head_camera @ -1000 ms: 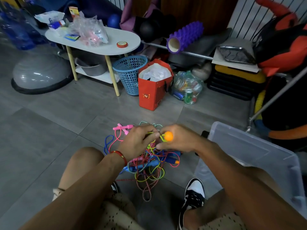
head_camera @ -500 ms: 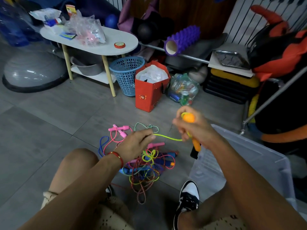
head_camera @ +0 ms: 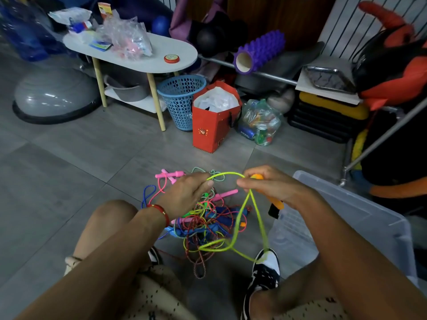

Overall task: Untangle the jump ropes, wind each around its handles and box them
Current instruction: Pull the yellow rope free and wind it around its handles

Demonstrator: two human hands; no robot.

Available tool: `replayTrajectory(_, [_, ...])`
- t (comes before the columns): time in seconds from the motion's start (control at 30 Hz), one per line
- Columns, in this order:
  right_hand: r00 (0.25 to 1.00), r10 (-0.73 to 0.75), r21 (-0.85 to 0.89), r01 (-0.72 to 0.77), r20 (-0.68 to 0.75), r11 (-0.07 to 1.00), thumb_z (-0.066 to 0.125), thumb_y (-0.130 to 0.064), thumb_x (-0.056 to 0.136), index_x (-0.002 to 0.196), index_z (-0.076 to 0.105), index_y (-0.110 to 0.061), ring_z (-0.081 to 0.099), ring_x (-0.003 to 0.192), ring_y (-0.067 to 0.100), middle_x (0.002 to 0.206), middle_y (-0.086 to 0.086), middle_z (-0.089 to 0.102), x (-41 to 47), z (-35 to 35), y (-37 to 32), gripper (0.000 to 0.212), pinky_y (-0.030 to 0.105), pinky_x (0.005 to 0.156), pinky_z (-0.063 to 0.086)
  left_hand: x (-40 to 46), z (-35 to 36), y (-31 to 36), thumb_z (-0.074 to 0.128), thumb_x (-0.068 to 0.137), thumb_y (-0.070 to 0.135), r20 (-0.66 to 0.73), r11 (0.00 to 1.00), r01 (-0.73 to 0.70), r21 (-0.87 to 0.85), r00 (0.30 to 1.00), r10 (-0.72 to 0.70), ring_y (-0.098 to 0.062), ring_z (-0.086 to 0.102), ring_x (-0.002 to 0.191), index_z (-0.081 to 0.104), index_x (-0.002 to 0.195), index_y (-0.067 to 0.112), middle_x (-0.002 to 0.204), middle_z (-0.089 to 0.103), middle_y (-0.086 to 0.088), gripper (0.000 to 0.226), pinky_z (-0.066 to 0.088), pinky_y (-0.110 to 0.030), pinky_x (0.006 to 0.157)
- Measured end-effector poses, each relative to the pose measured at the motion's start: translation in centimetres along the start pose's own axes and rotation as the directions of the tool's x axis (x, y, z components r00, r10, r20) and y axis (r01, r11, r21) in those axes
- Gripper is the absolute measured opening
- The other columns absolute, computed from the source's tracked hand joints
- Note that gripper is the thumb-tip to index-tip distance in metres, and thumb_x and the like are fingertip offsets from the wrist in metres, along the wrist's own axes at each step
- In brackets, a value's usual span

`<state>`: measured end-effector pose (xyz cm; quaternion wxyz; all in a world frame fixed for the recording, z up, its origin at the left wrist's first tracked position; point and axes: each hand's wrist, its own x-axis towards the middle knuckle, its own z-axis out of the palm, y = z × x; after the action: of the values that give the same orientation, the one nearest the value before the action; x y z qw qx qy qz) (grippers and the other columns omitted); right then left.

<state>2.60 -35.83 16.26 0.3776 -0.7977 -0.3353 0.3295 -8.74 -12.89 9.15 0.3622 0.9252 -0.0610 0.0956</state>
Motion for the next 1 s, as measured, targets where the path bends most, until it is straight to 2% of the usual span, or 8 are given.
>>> replayTrajectory(0.27, [0.988,-0.128,0.407,0.152,-0.084,0.901,0.055,-0.021,0.102,0.082,0.065,-0.015,0.069,0.102,0.009,0.125,0.005,0.070,1.3,3.9,-1.6,0.023,0.023,0.080,0.054,-0.1,1.3,1.0,0.045,0.104,0.033,0.066,0.999,0.008,0.035,0.998,-0.011,-0.012,0.046,0.066,0.057,0.086,0.015,0.072,0.048,0.011,0.028,0.035,-0.023,0.064])
replayTrajectory(0.37, [0.978,-0.115,0.723,0.205,-0.172,0.659,0.055,-0.017,0.098,0.076,0.050,-0.011,0.071,0.100,0.038,0.104,0.031,0.070,1.2,3.4,-2.2,0.023,0.051,0.094,0.055,0.2,1.1,0.8,0.051,0.104,0.029,0.081,0.992,0.123,-0.019,0.989,-0.121,-0.005,0.050,0.063,0.056,0.082,0.021,0.068,0.051,0.011,0.023,0.035,-0.027,0.063])
replayTrajectory(0.47, [0.924,0.010,0.812,0.331,-0.382,0.480,0.057,-0.021,0.097,0.078,0.047,-0.014,0.064,0.056,0.027,0.060,0.012,0.051,0.6,0.0,-1.9,0.022,0.044,0.073,0.060,0.1,0.3,-0.5,0.055,0.101,0.034,0.107,0.988,0.154,-0.008,0.982,-0.152,-0.009,0.050,0.061,0.057,0.077,0.016,0.068,0.054,0.002,0.031,0.040,-0.032,0.062])
replayTrajectory(0.57, [0.877,0.079,0.583,0.245,-0.473,0.775,0.062,-0.022,0.097,0.078,0.056,-0.018,0.042,0.039,0.019,0.050,0.005,0.048,0.1,-2.0,-0.3,0.021,0.035,0.056,0.047,-0.2,0.3,-0.9,0.053,0.101,0.036,0.155,0.992,0.127,0.000,0.980,-0.126,-0.011,0.050,0.063,0.057,0.080,0.012,0.069,0.056,-0.002,0.032,0.043,-0.036,0.066])
replayTrajectory(0.63, [0.927,0.004,0.119,0.044,-0.375,0.992,0.072,-0.036,0.089,0.082,0.066,-0.023,0.057,0.050,0.017,0.062,-0.001,0.065,0.6,-0.5,0.8,0.015,0.034,0.061,0.049,-0.4,0.9,-0.3,0.050,0.102,0.037,0.160,0.996,0.089,0.021,0.983,-0.091,-0.004,0.048,0.061,0.057,0.083,0.014,0.065,0.050,0.008,0.030,0.038,-0.031,0.062])
replayTrajectory(0.73, [0.999,0.009,-0.299,-0.020,-0.036,0.954,0.073,-0.066,0.070,0.093,0.070,-0.035,0.065,0.075,0.004,0.082,-0.010,0.071,1.9,4.1,1.1,0.039,0.035,0.074,0.056,-0.1,1.5,0.7,0.052,0.103,0.032,0.163,0.995,0.076,-0.060,0.984,-0.066,-0.002,0.049,0.060,0.054,0.084,0.020,0.064,0.049,0.009,0.023,0.035,-0.021,0.058])
replayTrajectory(0.87, [0.998,0.013,-0.103,-0.020,-0.068,0.994,0.077,-0.039,0.085,0.069,0.070,-0.022,0.053,0.052,0.010,0.056,-0.004,0.062,1.6,3.6,-0.1,0.024,0.029,0.054,0.045,0.0,1.4,0.5,0.052,0.102,0.039,0.137,0.994,0.109,0.028,0.984,-0.112,-0.002,0.045,0.056,0.049,0.077,0.021,0.061,0.045,0.010,0.030,0.034,-0.028,0.058])
replayTrajectory(1.0, [0.978,-0.065,0.434,0.147,-0.197,0.889,0.075,-0.023,0.086,0.078,0.075,-0.012,0.059,0.060,0.018,0.069,0.008,0.067,-0.2,-0.3,0.3,0.014,0.038,0.074,0.052,-0.4,0.9,0.0,0.049,0.101,0.046,0.210,0.985,0.137,0.105,0.965,-0.156,-0.010,0.048,0.058,0.051,0.076,0.026,0.062,0.049,0.006,0.032,0.040,-0.034,0.062])
